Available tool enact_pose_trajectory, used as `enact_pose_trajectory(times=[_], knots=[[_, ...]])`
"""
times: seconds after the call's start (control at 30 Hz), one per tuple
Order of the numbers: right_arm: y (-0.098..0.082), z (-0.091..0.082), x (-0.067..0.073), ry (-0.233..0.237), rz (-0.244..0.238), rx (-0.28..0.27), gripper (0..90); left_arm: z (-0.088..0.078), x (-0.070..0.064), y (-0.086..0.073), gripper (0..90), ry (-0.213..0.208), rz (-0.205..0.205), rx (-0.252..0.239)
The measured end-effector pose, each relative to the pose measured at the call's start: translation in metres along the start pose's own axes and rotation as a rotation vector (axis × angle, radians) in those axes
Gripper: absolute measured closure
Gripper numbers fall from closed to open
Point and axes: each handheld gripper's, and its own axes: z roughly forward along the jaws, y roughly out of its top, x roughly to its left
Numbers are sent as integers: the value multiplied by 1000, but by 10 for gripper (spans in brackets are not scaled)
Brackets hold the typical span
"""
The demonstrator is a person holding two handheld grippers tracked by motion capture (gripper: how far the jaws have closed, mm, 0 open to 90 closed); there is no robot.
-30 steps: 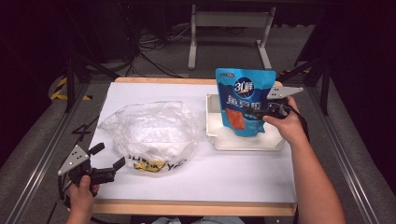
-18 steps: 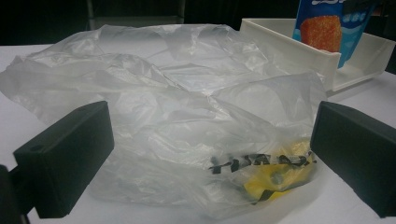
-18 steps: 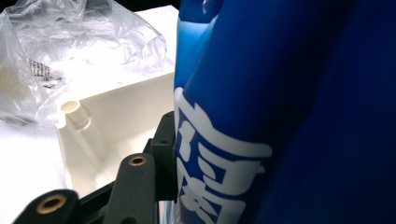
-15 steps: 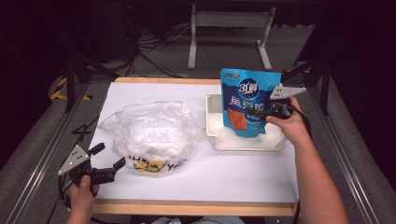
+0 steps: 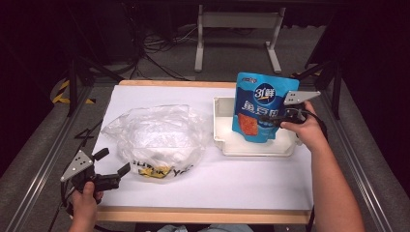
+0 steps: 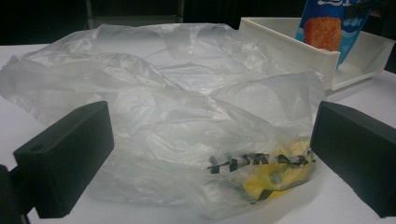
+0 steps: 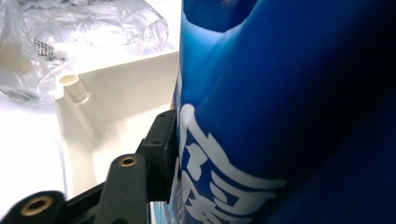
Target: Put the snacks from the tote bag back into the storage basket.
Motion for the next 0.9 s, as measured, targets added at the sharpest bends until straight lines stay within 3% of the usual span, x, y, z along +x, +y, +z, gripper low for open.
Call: enact_pose_trajectory(times=[0.4, 0.53, 0.9], knots=[[-4, -11, -1, -37, 10, 43, 371, 1, -1, 0, 3, -2, -2, -6], [-5, -12, 3, -52, 33, 22, 288, 1, -1, 0, 3, -2, -4, -8], [0, -27, 9, -82, 82, -42, 251, 2, -1, 0, 3, -6, -11, -15]])
